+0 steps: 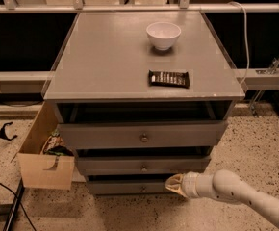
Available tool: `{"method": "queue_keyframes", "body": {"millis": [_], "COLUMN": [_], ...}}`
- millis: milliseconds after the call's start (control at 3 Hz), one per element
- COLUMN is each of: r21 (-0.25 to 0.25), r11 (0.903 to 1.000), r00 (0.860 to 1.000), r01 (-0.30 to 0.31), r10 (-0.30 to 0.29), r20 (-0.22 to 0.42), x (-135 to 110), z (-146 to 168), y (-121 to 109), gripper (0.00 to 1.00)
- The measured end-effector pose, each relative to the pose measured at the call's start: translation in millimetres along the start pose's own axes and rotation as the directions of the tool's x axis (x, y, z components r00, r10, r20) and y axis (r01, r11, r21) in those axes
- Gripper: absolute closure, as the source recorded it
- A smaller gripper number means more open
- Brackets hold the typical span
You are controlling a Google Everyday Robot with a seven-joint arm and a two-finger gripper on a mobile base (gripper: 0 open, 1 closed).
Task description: Close middle drawer
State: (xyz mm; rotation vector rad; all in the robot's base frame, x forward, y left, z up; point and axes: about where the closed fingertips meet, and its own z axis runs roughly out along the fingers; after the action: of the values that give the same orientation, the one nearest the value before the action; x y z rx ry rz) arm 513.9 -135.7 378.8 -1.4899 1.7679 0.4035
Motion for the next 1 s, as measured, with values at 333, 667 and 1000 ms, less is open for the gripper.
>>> {"method": "queue_keyframes", "body": {"millis": [333, 667, 1000], "r21": [0.0, 0.0, 0.0], "r11": [1.0, 1.0, 1.0], "r00": [1.0, 1.0, 1.0], "r01": [0.0, 0.0, 0.0], "r10": [0.0, 0.0, 0.0], "r20": [0.0, 0.0, 0.0], "x": [0.0, 0.0, -0.1], "z": [0.1, 0.1, 0.1], "y": [0.0, 0.0, 0.1], "gripper": [0.36, 0.13, 0.0]}}
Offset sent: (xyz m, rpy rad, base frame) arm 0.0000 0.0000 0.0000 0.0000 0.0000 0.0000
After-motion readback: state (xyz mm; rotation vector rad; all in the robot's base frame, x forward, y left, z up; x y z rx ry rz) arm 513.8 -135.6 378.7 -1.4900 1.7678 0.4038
